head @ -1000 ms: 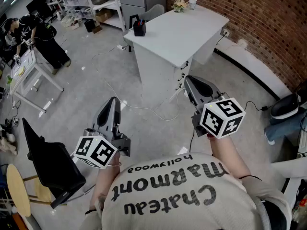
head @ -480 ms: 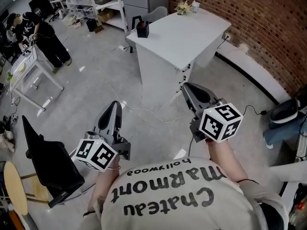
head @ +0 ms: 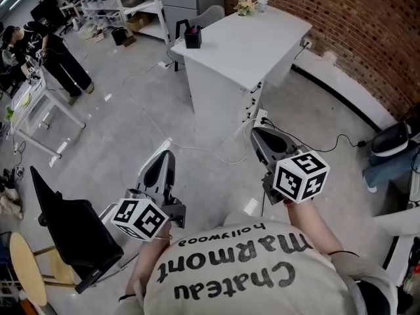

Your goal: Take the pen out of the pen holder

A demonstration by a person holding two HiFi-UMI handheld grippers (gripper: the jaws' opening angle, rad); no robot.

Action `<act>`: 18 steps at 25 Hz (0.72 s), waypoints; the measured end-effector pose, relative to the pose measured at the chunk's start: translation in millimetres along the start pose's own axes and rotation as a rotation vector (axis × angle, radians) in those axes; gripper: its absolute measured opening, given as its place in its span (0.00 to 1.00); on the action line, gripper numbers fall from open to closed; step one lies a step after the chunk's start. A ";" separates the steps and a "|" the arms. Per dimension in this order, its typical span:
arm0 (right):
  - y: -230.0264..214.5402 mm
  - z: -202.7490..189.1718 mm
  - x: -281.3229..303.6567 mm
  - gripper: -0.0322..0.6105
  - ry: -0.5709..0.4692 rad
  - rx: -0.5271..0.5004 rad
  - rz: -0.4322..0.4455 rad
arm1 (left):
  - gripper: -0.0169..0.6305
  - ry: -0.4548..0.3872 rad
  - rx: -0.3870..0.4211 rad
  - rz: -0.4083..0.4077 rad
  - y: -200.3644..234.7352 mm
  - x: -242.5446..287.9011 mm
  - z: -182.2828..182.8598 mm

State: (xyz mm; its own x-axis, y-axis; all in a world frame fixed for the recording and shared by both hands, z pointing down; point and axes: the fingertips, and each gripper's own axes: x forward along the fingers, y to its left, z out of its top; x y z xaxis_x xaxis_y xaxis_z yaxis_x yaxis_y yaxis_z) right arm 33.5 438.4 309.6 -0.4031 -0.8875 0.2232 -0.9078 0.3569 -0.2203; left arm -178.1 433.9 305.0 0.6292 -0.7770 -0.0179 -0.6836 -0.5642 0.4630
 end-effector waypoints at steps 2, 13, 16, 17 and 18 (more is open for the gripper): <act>1.8 -4.4 2.9 0.05 0.010 0.007 0.000 | 0.03 0.007 -0.015 0.000 5.3 -2.9 -2.1; -18.0 -1.3 38.0 0.05 0.002 0.022 -0.011 | 0.03 -0.001 0.017 0.005 29.6 19.6 5.8; -31.9 7.2 57.7 0.05 -0.007 0.029 -0.004 | 0.03 -0.002 0.024 0.027 41.7 36.1 10.3; -37.0 10.2 65.9 0.05 -0.007 0.027 -0.001 | 0.03 -0.010 0.021 0.039 47.8 43.0 13.5; -42.4 13.2 74.3 0.05 -0.006 0.025 0.002 | 0.03 -0.017 0.019 0.044 53.0 51.1 17.0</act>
State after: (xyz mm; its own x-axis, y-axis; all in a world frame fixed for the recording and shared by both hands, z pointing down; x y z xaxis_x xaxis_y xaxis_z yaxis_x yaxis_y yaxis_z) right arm 43.5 353.5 322.9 -0.4040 -0.8885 0.2175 -0.9038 0.3511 -0.2447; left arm -188.4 359.5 313.6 0.5920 -0.8058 -0.0125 -0.7175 -0.5341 0.4471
